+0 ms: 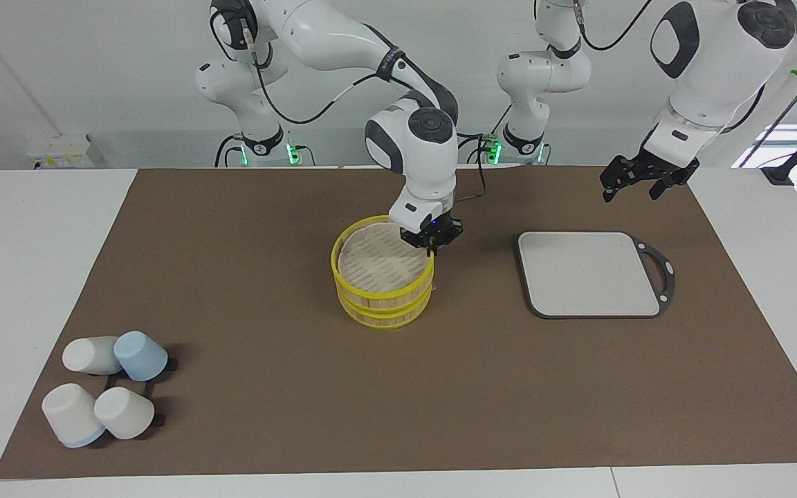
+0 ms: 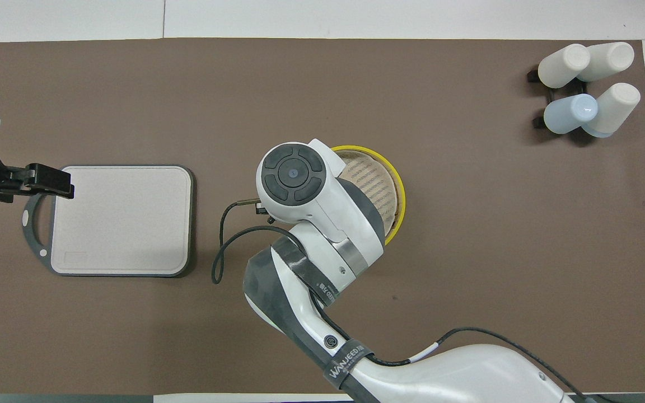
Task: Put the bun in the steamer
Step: 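Lower the lid onto the steamer with the right gripper and release it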
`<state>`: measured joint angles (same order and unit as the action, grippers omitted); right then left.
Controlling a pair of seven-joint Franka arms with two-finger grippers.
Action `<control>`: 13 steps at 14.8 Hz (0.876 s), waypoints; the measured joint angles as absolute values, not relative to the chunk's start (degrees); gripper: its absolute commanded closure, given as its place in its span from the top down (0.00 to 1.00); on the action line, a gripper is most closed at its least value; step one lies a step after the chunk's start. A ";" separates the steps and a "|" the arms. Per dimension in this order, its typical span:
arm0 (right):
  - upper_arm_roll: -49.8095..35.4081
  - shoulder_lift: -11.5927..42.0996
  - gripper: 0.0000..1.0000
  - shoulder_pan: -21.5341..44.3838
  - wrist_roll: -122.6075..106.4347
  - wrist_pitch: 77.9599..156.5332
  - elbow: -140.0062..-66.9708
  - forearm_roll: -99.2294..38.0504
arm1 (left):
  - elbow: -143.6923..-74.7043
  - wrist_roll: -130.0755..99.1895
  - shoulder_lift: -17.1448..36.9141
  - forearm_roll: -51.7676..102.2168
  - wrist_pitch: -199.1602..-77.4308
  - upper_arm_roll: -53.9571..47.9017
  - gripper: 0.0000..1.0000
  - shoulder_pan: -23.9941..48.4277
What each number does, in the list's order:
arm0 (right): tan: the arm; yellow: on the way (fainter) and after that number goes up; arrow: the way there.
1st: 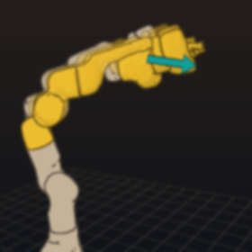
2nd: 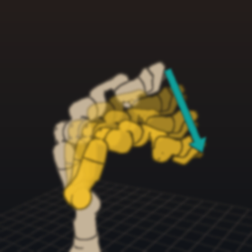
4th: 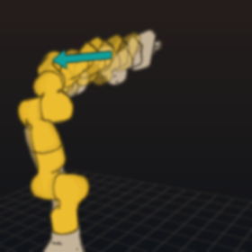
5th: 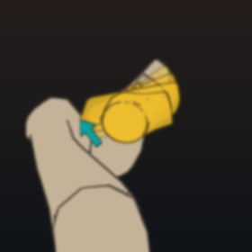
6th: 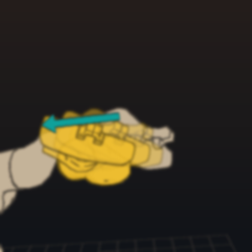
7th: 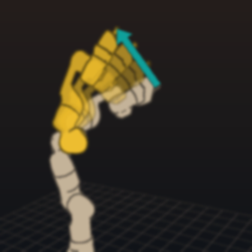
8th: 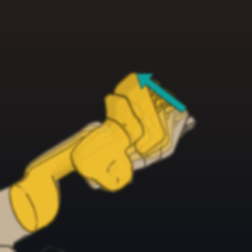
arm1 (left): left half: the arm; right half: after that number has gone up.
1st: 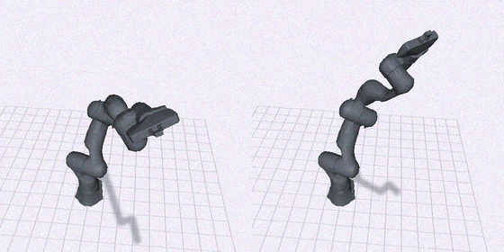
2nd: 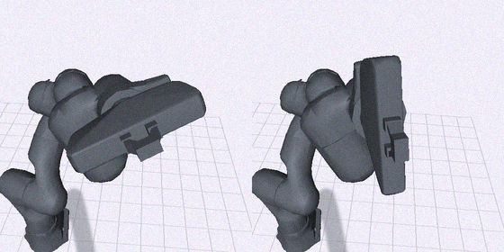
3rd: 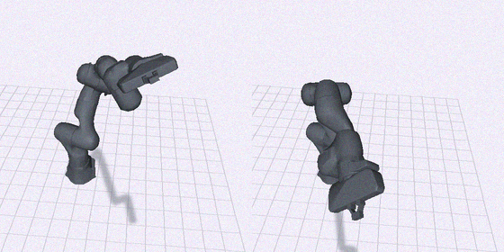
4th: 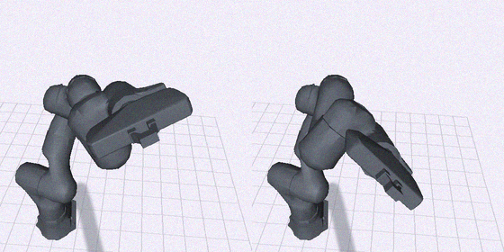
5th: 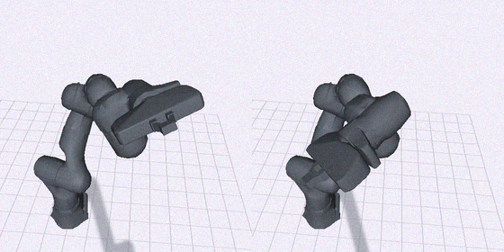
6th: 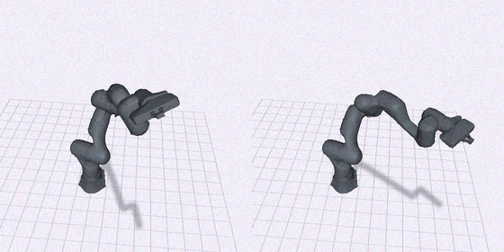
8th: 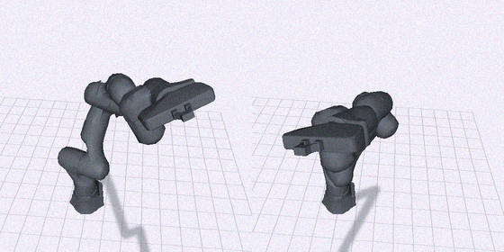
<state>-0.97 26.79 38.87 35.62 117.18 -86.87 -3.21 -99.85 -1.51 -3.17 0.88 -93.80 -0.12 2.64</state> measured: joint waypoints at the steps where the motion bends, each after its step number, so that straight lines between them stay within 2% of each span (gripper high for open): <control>1: -0.98 26.78 0.00 38.88 35.62 117.40 -87.02 -3.21 | -99.28 -1.51 -2.99 1.15 -93.79 -0.03 1.00 2.68; 7: -0.96 26.77 0.00 38.71 35.62 117.67 -87.07 -3.21 | -97.02 -1.52 -2.70 1.43 -93.65 0.15 1.00 2.82; 12: -0.91 25.85 0.00 38.57 35.62 122.89 -90.27 -3.24 | -96.97 -1.51 -2.70 1.43 -95.27 0.15 1.00 2.97; 13: -0.91 25.56 0.09 38.58 35.62 123.54 -90.85 -3.24 | -96.97 -1.51 -2.69 1.43 -95.44 0.15 1.00 3.00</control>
<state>-0.91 25.56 38.58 35.62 123.54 -90.85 -3.24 -96.97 -1.51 -2.69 1.43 -95.44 0.15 3.00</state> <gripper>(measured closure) 0.912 0.000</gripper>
